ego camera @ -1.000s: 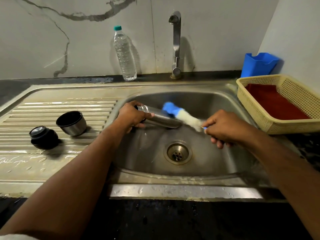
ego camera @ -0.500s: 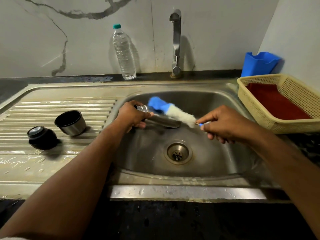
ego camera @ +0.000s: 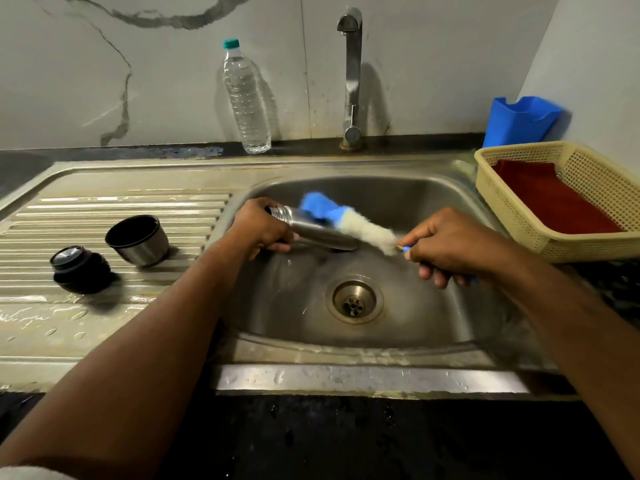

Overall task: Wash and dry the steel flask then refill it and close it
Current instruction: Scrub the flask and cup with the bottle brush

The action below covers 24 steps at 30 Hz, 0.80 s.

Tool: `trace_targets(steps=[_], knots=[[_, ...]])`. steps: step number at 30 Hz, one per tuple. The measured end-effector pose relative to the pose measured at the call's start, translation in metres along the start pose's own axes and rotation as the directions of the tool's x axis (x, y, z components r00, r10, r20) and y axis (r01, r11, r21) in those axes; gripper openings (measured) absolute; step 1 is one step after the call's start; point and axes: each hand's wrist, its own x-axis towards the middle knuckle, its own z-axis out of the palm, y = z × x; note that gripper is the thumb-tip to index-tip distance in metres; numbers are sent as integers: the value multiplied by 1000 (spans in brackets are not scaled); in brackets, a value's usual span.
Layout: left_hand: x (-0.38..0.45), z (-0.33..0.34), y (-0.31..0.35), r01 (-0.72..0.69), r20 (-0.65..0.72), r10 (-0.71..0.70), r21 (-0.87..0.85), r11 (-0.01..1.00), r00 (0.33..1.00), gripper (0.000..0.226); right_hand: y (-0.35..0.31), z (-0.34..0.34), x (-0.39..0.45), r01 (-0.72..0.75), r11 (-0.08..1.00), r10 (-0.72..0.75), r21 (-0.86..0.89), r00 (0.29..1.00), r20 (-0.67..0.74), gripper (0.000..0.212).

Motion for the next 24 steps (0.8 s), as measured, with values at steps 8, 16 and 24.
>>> trace_targets(steps=[8, 16, 24], knots=[[-1, -1, 2, 27, 52, -22, -97, 995, 998, 73, 0, 6, -3, 111, 985, -120, 135, 991, 60, 24], [-7, 1, 3, 53, 87, -49, -51, 997, 995, 61, 8, 3, 3, 101, 994, -100, 40, 995, -21, 25], [-8, 3, 5, 63, 70, -58, -69, 996, 996, 70, 10, -1, 4, 4, 994, -17, -107, 993, -119, 22]])
